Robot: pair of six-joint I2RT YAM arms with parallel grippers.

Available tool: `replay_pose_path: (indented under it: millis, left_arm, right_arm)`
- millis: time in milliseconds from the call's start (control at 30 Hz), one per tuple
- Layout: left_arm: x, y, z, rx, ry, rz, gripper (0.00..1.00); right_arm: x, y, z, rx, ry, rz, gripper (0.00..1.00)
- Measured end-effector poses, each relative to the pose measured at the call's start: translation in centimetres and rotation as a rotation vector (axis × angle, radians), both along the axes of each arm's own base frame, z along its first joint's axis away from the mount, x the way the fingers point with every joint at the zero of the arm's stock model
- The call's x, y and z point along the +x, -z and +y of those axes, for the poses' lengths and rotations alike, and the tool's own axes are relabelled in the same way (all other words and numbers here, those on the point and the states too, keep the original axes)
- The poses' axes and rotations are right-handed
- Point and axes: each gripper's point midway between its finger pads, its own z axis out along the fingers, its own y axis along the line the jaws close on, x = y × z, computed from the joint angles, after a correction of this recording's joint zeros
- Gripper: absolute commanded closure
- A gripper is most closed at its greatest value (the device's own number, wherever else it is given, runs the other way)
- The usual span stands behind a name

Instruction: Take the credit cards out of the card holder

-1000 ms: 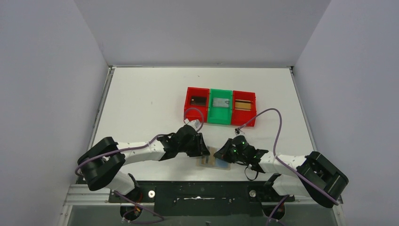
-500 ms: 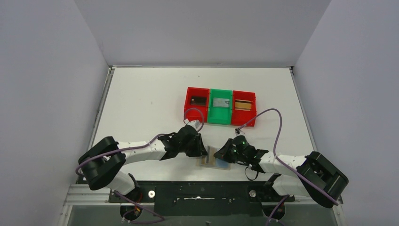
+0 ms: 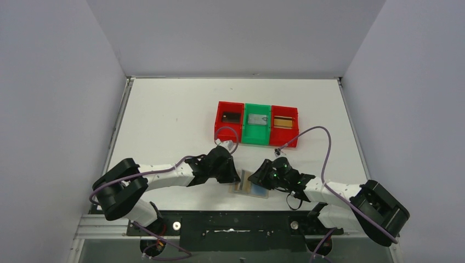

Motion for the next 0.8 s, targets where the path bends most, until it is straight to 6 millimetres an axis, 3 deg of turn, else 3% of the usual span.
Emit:
replay_pose_path:
  millis: [200,367,733,800]
  left_arm:
    - [0.2,0.3,0.4,0.02,-0.011,-0.01,1.0]
    - [0.2,1.7,1.2,0.081,-0.026,-0.002,1.0]
    - [0.3,1.8,1.3,0.101,-0.024,-0.029,1.0]
    - [0.4,1.7,1.4,0.109,-0.03,-0.032,1.0]
  right_arm:
    - [-0.2,-0.4,0.1,0.007,-0.016,-0.008,0.69]
    - [-0.3,0.0,0.3,0.011,-0.025,0.011,0.76]
    - [0.1,0.4,1.1,0.049,-0.042,0.018,1.0]
    - [0.2,0.3,1.2,0.06,-0.039,0.01,1.0]
